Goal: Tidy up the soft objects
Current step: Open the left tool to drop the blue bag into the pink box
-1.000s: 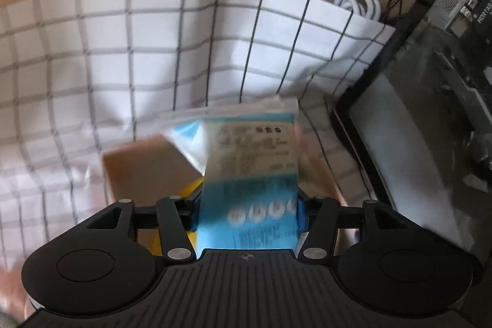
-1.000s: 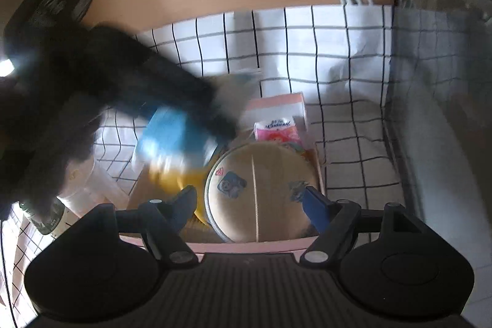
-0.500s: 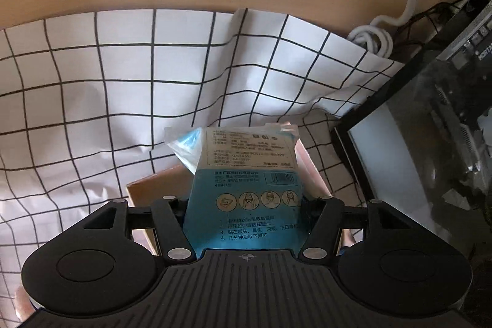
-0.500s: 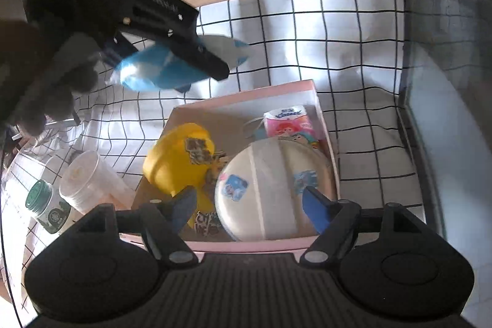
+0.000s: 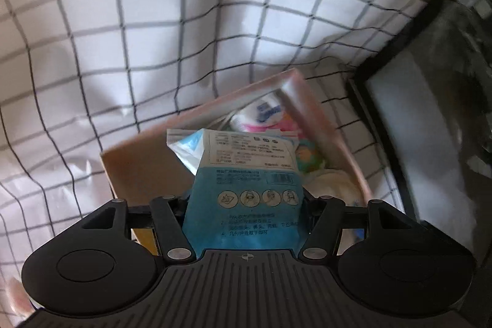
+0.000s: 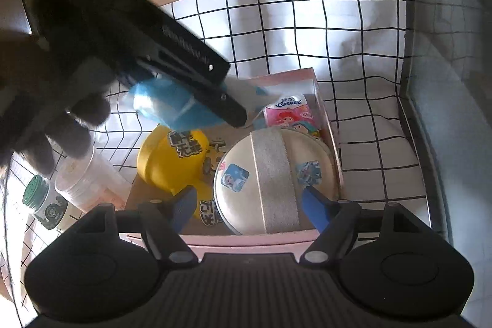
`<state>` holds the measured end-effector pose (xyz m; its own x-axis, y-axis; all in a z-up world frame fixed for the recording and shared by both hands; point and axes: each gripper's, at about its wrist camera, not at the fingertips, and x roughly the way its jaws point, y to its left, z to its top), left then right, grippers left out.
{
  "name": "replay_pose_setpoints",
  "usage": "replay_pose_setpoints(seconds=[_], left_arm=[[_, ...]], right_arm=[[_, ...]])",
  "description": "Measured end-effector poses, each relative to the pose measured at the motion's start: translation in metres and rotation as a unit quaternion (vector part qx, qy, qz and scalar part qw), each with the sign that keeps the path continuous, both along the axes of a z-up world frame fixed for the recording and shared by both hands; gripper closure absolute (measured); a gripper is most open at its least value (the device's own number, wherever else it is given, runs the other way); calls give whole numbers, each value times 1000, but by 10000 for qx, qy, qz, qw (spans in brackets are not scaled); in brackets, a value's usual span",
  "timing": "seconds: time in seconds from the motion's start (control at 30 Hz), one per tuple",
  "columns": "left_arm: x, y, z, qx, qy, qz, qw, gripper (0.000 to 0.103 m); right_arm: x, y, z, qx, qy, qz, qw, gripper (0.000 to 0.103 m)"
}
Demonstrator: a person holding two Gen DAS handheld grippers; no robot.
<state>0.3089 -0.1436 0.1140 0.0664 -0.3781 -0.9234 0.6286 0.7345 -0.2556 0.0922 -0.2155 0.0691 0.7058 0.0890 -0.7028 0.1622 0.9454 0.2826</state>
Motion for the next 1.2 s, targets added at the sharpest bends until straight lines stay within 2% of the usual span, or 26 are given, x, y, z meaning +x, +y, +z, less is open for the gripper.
replay_pose_setpoints(seconds=[0.1,0.2,0.3,0.4,0.47,0.57,0.63,0.7,0.77,0.87,1.03,1.1,1.2], left_arm=[[1,9,-17,-37,115,315,9994,38],[5,19,-20,-504,209,553,9970,39],[10,26,-8,-848,365,694,9933,39],[7,27,8,-699,333,571,9954,39],[6,29,14,-736,442,550,9948,39],[5,36,16,-888,547,730,9919,39],[8,42,6,-1013,798,1060,9860,39],[11,44,-6,-1086,991,1333,9801,39],[11,42,-14,-1060,1077,1439,9780,39],[10,33,-13,-886,1010,1286,9826,39],[8,24,-10,-684,886,944,9892,39],[9,25,-10,-650,893,908,9897,39],[9,26,-8,-699,933,887,9892,37]], right_arm=[[0,-1,-1,4,12,-68,10000,26],[-1,-1,-1,32,11,-64,10000,26],[-3,-2,-2,42,2,-51,10000,26],[-3,-3,-3,56,-2,-69,10000,26],[-3,-3,-2,103,-40,-73,9999,26],[-8,-4,7,218,-381,-46,9990,26],[-8,-1,16,163,-621,30,9979,26],[-8,7,25,-76,-833,107,9964,25],[-3,14,28,-365,-938,134,9948,25],[8,11,26,-499,-985,-27,9939,25],[26,7,23,-139,-934,-201,9953,24],[28,9,21,-280,-869,-219,9956,17],[27,9,16,-498,-793,-334,9950,17]])
